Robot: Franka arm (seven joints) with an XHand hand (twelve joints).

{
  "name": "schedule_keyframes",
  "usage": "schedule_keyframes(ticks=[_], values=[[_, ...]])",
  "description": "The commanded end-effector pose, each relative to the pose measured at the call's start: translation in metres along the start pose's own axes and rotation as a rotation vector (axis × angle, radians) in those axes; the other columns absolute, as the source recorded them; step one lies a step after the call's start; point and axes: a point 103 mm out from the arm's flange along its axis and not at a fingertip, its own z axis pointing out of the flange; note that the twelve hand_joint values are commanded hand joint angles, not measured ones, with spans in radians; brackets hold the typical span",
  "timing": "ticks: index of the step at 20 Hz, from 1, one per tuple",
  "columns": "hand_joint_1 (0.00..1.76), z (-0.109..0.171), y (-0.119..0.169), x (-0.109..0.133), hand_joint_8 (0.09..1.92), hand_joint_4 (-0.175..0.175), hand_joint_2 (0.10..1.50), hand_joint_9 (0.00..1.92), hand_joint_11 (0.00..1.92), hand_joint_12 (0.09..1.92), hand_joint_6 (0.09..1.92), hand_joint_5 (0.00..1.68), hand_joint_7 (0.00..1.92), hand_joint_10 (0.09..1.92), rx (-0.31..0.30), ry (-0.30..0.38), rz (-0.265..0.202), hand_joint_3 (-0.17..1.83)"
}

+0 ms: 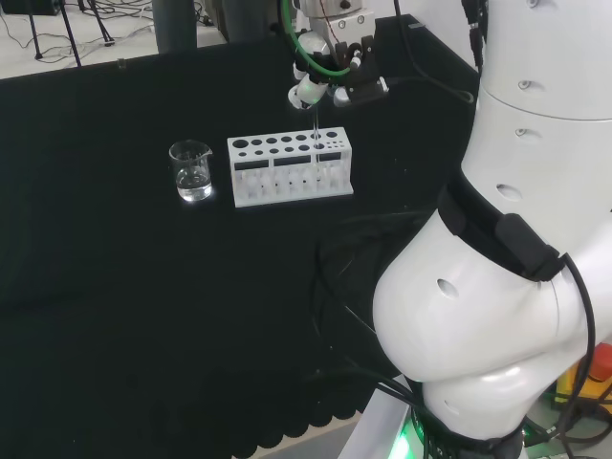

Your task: Take the glass rod from the white test tube rack.

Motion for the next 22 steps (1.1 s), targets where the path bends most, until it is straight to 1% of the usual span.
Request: schedule_keyframes(ticks=[1,2,4,5,7,9,12,14,16,19,22], values=[[0.80,-0.0029,0.0018,-0.0041,0.92,-0.175,0.84,0.89,0.80,1.29,0.76,0.55,0.62,0.89,0.031,0.014,0.006,0.64],[0.79,-0.0041,0.0028,-0.0043,0.92,-0.171,0.84,0.75,0.73,1.31,0.79,0.57,0.51,0.89,0.034,0.012,0.005,0.64],[0.79,-0.0052,0.0047,-0.0043,0.91,-0.157,0.84,0.60,0.64,1.35,0.82,0.57,0.40,0.91,0.039,0.007,0.002,0.64],[0.79,-0.0053,0.0057,-0.0046,0.91,-0.145,0.84,0.56,0.60,1.37,0.83,0.56,0.37,0.92,0.037,0.011,0.003,0.64],[0.79,-0.0044,0.0064,-0.0054,0.90,-0.132,0.84,0.52,0.58,1.38,0.84,0.54,0.37,0.93,0.035,0.009,0.004,0.64],[0.79,-0.0034,0.0065,-0.0067,0.88,-0.135,0.84,0.58,0.63,1.35,0.86,0.55,0.43,0.91,0.034,0.005,0.007,0.64],[0.83,-0.0017,0.0070,-0.0071,0.81,-0.165,0.85,0.84,0.82,1.28,0.86,0.61,0.60,0.79,0.020,-0.006,0.001,0.65],[0.88,-0.0029,0.0072,-0.0058,0.79,-0.173,0.84,0.98,0.93,1.22,0.86,0.65,0.68,0.73,0.005,-0.015,-0.005,0.65],[0.94,-0.0050,0.0077,-0.0042,0.77,-0.175,0.83,1.11,1.05,1.17,0.86,0.68,0.75,0.70,-0.009,-0.018,-0.009,0.67],[1.01,-0.0081,0.0089,-0.0008,0.78,-0.175,0.82,1.24,1.21,1.10,0.87,0.70,0.82,0.70,-0.026,-0.009,-0.021,0.70],[1.07,-0.0102,0.0108,0.0027,0.81,-0.175,0.80,1.28,1.34,1.02,0.88,0.71,0.85,0.73,-0.035,-0.011,-0.029,0.73]])
